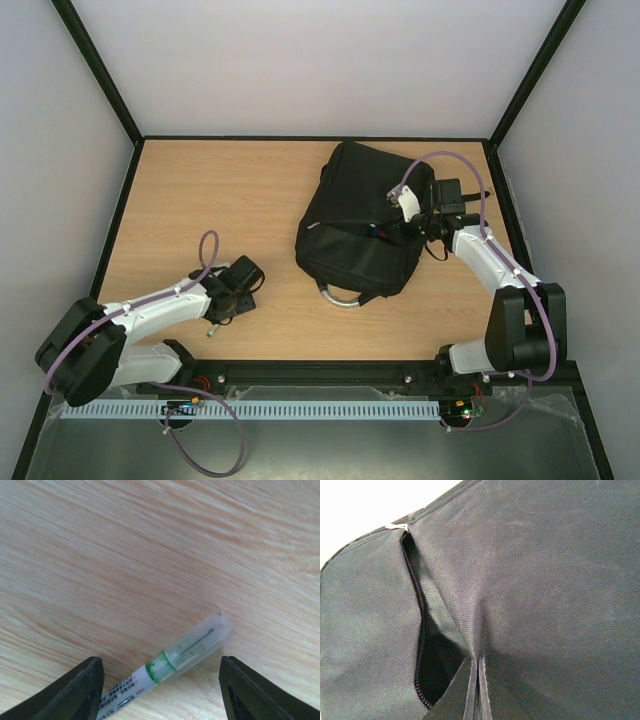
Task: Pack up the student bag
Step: Pick up the stationery from the center of the board.
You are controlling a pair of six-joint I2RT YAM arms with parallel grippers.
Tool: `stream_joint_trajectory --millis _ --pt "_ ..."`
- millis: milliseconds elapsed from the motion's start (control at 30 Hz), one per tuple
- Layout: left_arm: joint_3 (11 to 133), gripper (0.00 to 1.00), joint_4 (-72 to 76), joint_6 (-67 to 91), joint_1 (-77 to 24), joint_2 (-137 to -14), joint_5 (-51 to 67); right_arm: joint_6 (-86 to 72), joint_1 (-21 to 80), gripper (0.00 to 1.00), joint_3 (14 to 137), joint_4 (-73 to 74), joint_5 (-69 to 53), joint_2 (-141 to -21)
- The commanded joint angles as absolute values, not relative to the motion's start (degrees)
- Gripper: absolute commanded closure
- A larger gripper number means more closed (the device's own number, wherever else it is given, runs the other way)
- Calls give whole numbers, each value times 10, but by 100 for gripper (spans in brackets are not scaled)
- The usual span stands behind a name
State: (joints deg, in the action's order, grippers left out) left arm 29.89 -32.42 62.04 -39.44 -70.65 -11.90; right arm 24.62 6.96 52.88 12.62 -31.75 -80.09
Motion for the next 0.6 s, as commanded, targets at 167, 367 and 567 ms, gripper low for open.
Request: stream_joint_trajectory --millis 167,367,567 --pt "302 57 -347 627 -485 -743 -30 247 67 99 545 157 -345 -803" --pt "312 81 -328 608 -510 -780 -8 247 67 99 544 158 -344 -804" --pt "324 87 -337 591 -531 -783 -26 248 67 99 544 158 -344 -806"
